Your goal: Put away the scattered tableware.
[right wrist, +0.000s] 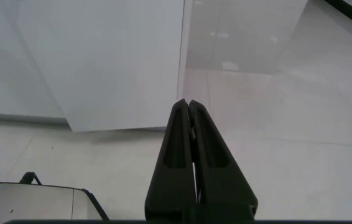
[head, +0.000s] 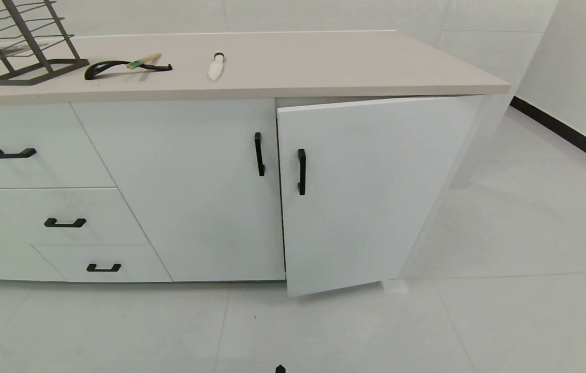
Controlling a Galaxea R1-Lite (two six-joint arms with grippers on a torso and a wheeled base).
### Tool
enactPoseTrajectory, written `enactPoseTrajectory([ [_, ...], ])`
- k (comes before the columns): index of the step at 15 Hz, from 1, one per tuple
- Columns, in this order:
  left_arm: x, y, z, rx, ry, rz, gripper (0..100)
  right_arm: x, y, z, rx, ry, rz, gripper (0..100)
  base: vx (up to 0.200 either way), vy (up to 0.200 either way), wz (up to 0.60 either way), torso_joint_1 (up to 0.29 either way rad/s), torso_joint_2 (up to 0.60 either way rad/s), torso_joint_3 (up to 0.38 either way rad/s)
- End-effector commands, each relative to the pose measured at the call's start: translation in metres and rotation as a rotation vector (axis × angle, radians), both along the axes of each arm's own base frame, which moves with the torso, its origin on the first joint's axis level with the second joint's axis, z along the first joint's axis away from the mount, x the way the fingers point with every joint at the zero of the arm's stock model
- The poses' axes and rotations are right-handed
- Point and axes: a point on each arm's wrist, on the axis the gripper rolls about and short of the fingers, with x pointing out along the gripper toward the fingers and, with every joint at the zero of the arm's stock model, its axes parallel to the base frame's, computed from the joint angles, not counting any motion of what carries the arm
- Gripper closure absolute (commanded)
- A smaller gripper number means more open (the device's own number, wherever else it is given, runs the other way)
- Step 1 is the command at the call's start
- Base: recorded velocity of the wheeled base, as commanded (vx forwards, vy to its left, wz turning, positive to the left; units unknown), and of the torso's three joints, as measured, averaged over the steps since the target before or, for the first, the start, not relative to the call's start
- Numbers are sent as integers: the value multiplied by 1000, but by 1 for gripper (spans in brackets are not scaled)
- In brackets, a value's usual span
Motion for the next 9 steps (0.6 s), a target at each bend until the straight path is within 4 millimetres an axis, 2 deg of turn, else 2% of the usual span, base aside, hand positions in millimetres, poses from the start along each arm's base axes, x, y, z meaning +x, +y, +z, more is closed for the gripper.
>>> enactPoseTrajectory([
  [1,0,0,0,-1,1,1,0,-1,0,-1,3,-9,0,100,0,200,0,2,2,2],
  [8,0,0,0,-1,1,1,0,-1,0,-1,47,-3,0,100,0,200,0,6,0,2],
  [9,0,0,0,-1,1,1,0,-1,0,-1,47,-2,1,100,0,0,0,0,0,0],
])
